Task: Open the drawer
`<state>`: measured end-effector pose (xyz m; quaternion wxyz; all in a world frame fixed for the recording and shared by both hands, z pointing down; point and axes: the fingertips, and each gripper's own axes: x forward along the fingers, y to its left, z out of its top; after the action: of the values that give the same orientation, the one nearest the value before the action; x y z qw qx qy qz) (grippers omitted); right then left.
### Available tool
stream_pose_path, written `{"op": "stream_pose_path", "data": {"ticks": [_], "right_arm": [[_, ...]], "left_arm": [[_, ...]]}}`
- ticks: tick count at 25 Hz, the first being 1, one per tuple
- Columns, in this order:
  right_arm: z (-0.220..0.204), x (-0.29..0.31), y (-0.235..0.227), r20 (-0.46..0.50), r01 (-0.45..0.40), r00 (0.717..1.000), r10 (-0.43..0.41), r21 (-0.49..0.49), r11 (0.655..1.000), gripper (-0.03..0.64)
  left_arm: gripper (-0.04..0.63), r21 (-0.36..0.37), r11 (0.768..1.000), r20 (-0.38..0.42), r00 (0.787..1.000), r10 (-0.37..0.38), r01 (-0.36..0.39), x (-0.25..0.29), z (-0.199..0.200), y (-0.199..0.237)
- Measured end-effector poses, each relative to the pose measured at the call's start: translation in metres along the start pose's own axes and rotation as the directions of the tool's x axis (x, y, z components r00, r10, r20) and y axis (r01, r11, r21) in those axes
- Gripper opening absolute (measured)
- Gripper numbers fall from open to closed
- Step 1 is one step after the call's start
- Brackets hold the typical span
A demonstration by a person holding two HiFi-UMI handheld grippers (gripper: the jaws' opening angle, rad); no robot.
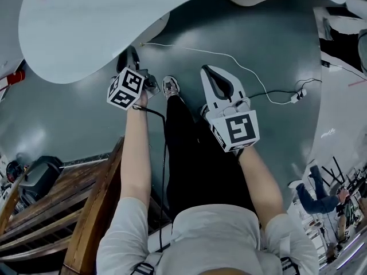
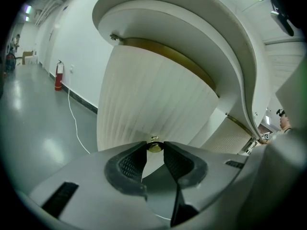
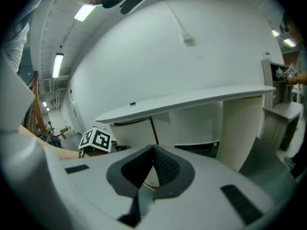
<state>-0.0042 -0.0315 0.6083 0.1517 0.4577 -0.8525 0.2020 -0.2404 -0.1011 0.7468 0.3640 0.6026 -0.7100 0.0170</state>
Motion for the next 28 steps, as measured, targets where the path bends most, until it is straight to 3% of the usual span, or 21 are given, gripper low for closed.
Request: {"op": "stream_pose_path", "data": {"ticks": [14,28], "right_arm": [[0.001,-0.004,0.002,0.002,0.002,1.000,-0.002,-0.012,1.000,0.014],[0.001,-0.015,0.013,0.002,-0.053,0.999,0.054,-0.054,0.997,0.014]], "left_arm": [[0.107,-0.002,1.000,0.007,1.000,-0.013,0.013,-0.010,-0.010,0.001],[0.107,-0.016,1.000,0.008,1.000,-0.008,0.008,-0.042,-0.036,-0.001]]}}
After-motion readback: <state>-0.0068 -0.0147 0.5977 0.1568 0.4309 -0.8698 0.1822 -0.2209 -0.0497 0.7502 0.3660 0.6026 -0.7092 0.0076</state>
